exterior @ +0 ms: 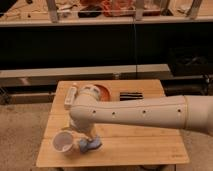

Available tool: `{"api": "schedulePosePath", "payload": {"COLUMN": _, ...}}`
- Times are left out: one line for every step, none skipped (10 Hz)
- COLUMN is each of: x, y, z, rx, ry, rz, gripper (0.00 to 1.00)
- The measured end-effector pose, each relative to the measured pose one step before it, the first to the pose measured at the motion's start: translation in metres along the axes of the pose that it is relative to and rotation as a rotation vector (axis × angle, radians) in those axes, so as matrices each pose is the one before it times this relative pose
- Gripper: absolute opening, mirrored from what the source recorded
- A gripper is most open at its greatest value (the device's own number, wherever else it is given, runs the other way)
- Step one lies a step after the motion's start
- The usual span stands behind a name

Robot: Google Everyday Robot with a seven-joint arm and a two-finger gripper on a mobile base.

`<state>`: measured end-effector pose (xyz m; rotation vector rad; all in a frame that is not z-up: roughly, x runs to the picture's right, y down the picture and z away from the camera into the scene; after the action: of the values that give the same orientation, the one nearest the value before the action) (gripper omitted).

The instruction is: Pick up the ceramic cup

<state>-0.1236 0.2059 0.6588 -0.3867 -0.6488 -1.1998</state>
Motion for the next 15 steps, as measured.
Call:
{"api": "schedulePosePath", "payload": {"x": -0.00061, "y": -0.00088, "z": 0.00243, "rx": 0.00003, "ry": -0.00503, "rz": -0.0066, "gripper": 0.8}}
{"api": "schedulePosePath", "payload": {"x": -0.0007, "y": -0.00092, "z": 0.00409, "rx": -0.0012, "ry": -0.00664, "rz": -0.00627, "gripper": 0.8}}
{"api": "schedulePosePath", "payload": {"x": -0.00045, "y": -0.00015, "z": 0.00545, "rx": -0.0016, "ry": -0.00802, "rz": -0.00252, "gripper": 0.8}}
{"api": "schedulePosePath", "payload": {"x": 0.00026, "y": -0.00036, "z": 0.00333, "rx": -0.00113, "ry": -0.00366, "rz": -0.00511, "gripper": 0.8}}
{"api": "schedulePosePath", "payload": {"x": -0.00017, "y": -0.00048, "z": 0.00173, "rx": -0.00081, "ry": -0.00335, "rz": -0.00472, "gripper": 0.8}}
{"api": "schedulePosePath", "payload": {"x": -0.00012, "y": -0.00054, "z": 0.00313, "rx": -0.00225, "ry": -0.00644, "rz": -0.01184, "gripper": 0.8}}
{"api": "schedulePosePath", "payload": {"x": -0.00012, "y": 0.00076, "z": 0.00715, "rx": -0.00254, "ry": -0.011, "rz": -0.00884, "gripper": 0.8}}
{"api": "schedulePosePath", "payload": {"x": -0.00004, "y": 0.00075, "z": 0.00607, "rx": -0.00123, "ry": -0.00826, "rz": -0.00284, "gripper": 0.8}}
{"api": "schedulePosePath", "payload": {"x": -0.00018, "y": 0.00043, "z": 0.00699, "rx": -0.00051, "ry": -0.00963, "rz": -0.00329, "gripper": 0.8}}
{"api": "schedulePosePath", "payload": {"x": -0.00071, "y": -0.00116, "z": 0.00419, "rx": -0.00108, "ry": -0.00373, "rz": -0.00822, "gripper": 0.8}}
{"api": "schedulePosePath", "payload": {"x": 0.00001, "y": 0.00036, "z": 0.00189, "rx": -0.00044, "ry": -0.00286, "rz": -0.00304, "gripper": 0.8}}
{"api": "schedulePosePath", "payload": {"x": 0.0003, "y": 0.00149, "z": 0.00362, "rx": 0.00002, "ry": -0.00359, "rz": 0.00125, "gripper": 0.8}}
{"api": "schedulePosePath", "payload": {"x": 0.00154, "y": 0.00346, "z": 0.01345, "rx": -0.00044, "ry": -0.00697, "rz": 0.00146, "gripper": 0.8}}
{"api": "schedulePosePath", "payload": {"x": 0.00045, "y": 0.00143, "z": 0.00903, "rx": -0.00106, "ry": -0.00643, "rz": 0.00099, "gripper": 0.8}}
{"api": "schedulePosePath", "payload": {"x": -0.00029, "y": -0.00027, "z": 0.00361, "rx": -0.0001, "ry": -0.00306, "rz": -0.00148, "gripper": 0.8}}
